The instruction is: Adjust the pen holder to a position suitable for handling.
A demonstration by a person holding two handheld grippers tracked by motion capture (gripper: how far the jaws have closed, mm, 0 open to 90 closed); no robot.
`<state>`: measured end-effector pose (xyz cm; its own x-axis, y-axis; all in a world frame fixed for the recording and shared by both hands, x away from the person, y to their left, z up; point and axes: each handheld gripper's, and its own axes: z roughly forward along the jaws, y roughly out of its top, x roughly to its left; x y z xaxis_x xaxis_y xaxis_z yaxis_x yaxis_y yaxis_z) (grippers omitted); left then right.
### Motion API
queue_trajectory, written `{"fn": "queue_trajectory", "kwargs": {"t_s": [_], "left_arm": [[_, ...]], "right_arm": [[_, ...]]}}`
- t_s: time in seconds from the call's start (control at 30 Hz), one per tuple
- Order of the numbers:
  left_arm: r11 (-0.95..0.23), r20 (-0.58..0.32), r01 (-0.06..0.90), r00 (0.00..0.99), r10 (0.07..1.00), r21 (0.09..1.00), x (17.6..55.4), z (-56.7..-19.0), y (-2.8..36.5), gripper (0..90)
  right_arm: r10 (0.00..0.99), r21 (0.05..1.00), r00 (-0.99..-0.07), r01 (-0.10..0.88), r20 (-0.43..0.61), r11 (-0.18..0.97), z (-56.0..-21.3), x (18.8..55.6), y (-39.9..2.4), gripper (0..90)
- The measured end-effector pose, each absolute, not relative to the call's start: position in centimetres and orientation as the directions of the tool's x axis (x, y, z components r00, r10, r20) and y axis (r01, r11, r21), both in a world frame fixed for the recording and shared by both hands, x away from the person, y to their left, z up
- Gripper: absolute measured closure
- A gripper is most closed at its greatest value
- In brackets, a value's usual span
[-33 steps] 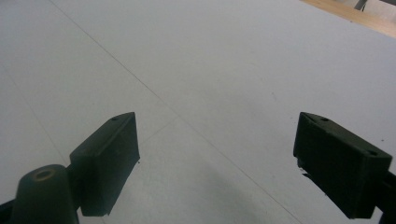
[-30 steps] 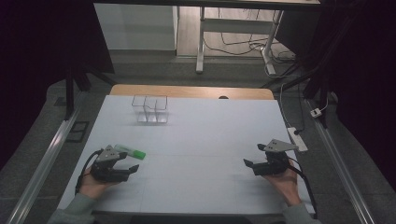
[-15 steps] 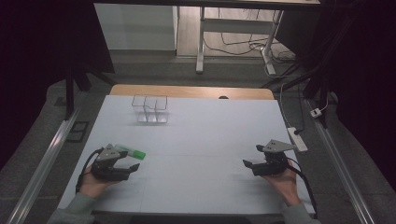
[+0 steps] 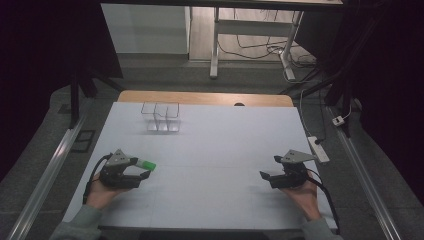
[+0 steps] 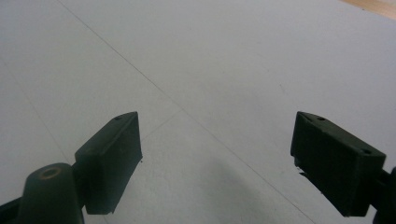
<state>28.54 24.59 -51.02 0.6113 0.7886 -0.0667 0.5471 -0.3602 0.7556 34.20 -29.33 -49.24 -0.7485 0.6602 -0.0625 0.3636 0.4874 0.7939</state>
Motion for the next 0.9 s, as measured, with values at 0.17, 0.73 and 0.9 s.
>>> {"fn": "queue_trajectory", "kwargs": {"t_s": [0.17,0.73,0.9], "left_arm": [[-0.350,-0.075,0.547,0.608,0.790,0.760,28.7,-50.5,25.0,28.1],[-0.326,-0.074,0.570,0.567,0.821,0.754,32.2,-48.4,25.9,28.4],[-0.319,-0.079,0.579,0.558,0.826,0.750,33.5,-48.0,26.1,28.5]], "right_arm": [[0.661,0.796,-0.748,0.365,-0.058,0.483,-49.2,34.2,-29.3,15.9],[0.658,0.791,-0.752,0.371,-0.052,0.486,-49.5,34.5,-29.2,16.1],[0.659,0.791,-0.751,0.373,-0.049,0.484,-49.6,34.6,-29.2,16.1]]}}
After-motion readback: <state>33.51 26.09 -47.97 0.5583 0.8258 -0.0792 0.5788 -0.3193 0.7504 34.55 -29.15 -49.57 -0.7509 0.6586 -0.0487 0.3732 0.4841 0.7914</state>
